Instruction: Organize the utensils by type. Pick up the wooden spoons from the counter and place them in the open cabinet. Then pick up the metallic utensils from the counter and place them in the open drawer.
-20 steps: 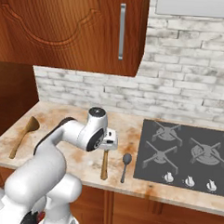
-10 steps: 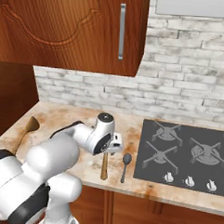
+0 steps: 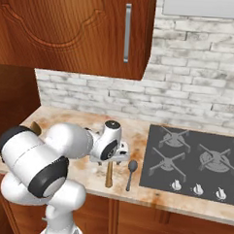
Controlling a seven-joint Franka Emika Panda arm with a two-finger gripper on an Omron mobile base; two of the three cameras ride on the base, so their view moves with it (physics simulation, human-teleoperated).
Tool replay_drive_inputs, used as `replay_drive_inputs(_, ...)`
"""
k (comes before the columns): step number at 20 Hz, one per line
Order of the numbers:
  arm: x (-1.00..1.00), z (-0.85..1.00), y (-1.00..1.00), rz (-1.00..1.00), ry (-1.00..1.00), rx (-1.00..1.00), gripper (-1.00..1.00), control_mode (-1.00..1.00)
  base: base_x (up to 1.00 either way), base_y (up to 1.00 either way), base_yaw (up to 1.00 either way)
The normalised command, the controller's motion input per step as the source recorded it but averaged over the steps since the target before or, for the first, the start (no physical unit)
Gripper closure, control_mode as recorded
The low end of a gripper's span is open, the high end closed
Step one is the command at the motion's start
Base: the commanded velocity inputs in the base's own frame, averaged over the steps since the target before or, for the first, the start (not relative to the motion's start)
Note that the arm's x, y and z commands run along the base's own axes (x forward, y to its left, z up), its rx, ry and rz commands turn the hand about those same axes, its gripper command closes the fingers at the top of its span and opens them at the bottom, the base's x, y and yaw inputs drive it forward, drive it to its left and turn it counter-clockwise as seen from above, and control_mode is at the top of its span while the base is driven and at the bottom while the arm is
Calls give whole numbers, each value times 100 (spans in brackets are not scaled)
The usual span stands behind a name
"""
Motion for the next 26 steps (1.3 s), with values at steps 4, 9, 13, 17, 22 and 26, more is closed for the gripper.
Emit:
replay_drive_inputs(4, 20, -19, -5, 5, 0, 0, -100, -100, 0, 0, 0)
replay_drive_inputs(9, -9, -35, -10, 15, 0, 0, 100, -100, 0, 0, 0)
replay_drive_inputs(13, -30, -13, -6, 16, 0, 0, 100, -100, 0, 0, 0)
replay_drive_inputs(17, -44, 55, 6, 34, -2, -9, 100, -100, 0, 0, 0)
replay_drive_inputs(22, -58, 70, 18, 44, -6, -17, 100, -100, 0, 0, 0)
replay_drive_inputs(26, -50, 75, 34, 43, 0, -7, 100, -100, 0, 0, 0)
